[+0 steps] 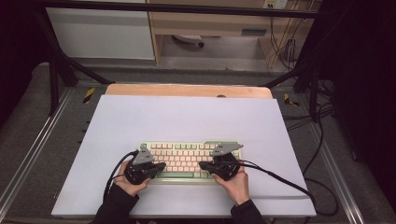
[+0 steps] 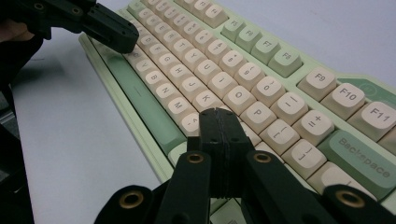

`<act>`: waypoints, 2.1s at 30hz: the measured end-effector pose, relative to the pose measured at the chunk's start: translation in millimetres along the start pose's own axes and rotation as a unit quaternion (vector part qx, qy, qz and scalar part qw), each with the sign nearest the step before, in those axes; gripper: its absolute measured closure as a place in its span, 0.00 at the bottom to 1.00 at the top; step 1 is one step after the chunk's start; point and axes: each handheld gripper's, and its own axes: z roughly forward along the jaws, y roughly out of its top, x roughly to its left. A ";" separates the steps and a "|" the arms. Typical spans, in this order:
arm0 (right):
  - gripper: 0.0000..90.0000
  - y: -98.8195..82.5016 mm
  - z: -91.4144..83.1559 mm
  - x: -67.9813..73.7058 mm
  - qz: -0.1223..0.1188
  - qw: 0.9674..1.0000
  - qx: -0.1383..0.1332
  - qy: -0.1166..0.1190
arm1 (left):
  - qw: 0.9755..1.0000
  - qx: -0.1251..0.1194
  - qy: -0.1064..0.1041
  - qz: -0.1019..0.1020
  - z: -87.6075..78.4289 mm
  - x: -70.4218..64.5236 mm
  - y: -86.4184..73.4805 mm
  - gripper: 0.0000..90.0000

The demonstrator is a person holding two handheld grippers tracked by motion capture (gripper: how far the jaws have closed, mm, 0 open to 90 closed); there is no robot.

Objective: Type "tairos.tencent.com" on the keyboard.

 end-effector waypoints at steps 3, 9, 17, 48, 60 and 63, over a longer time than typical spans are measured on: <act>1.00 0.3 -0.6 0.1 0.001 1.000 -0.002 0.000 | 1.000 0.003 -0.001 0.003 1.4 -0.9 -0.1 1.00; 1.00 0.5 -0.9 0.0 0.001 1.000 -0.002 0.000 | 1.000 0.003 0.000 0.002 2.3 -0.3 -1.1 1.00; 1.00 0.3 -0.4 -0.3 0.000 1.000 -0.001 -0.001 | 1.000 0.007 -0.001 0.002 4.3 0.1 -3.1 1.00; 1.00 6.1 -5.7 -2.7 0.013 1.000 -0.021 -0.006 | 1.000 -0.020 0.002 -0.015 -25.2 14.2 -5.4 1.00; 1.00 15.4 5.5 -2.6 0.020 0.999 -0.022 -0.013 | 0.999 -0.023 0.013 -0.025 -37.5 23.1 -16.1 1.00; 1.00 16.2 10.8 -3.3 0.023 0.999 -0.019 -0.015 | 0.999 -0.022 0.014 -0.025 -38.8 24.0 -18.3 1.00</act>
